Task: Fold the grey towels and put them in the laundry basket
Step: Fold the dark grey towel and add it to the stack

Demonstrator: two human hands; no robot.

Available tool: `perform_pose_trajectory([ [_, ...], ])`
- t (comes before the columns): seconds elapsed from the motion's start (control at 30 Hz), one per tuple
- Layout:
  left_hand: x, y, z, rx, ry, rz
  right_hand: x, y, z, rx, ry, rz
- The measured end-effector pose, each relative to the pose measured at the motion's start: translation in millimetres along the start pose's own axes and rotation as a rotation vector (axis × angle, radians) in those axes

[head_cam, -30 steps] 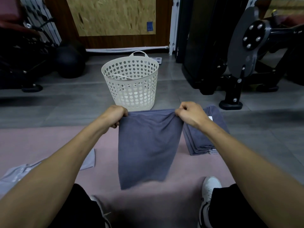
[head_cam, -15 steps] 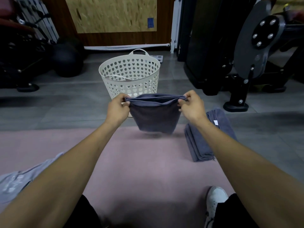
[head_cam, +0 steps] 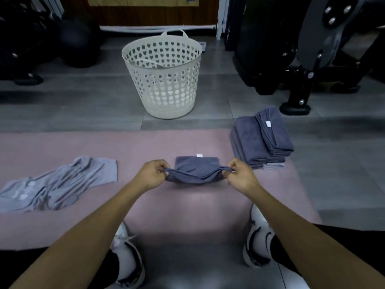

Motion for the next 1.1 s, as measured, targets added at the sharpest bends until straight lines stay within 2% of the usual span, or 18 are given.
perform_pose_trajectory([
  [0.1, -30.9, -35.3, 36.8, -0.079, -0.141, -0.125, -28.8, 30.6, 24.9, 0.001, -0.061, 0.008],
  [0.2, -46.9, -60.1, 56.2, -0.215, -0.195, -0.245, -43.3, 45.8, 34.9, -0.051, -0.097, 0.018],
  [0.5, 9.1, -94.5, 68.1, -0.358, 0.032, -0.347, 22.8, 68.9, 63.0, -0.186, -0.117, 0.083],
  [0.6, 46.6, -120.3, 80.5, -0.419, 0.060, -0.396, 64.8, 82.0, 75.6, -0.217, -0.064, 0.157],
  [0.77, 111.7, -153.1, 97.3, -0.281, 0.150, -0.410, 137.3, 102.2, 115.1, -0.137, -0.064, 0.226],
  [0.93, 142.6, -180.2, 127.0, -0.003, 0.052, -0.426, 175.9, 135.2, 157.1, -0.159, -0.127, 0.292],
  [1.1, 148.3, -188.6, 129.6, -0.031, 0.163, -0.377, 187.5, 157.5, 165.9, -0.179, -0.062, 0.317],
])
Point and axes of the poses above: each hand's wrist, its own x-axis towards the middle knuckle, its own z-axis out of the palm, y = z × x, the point moved 10 cm from there along x, towards the middle knuckle, and after that the axes turned 8 degrees about -x, right-handed, at the moved point
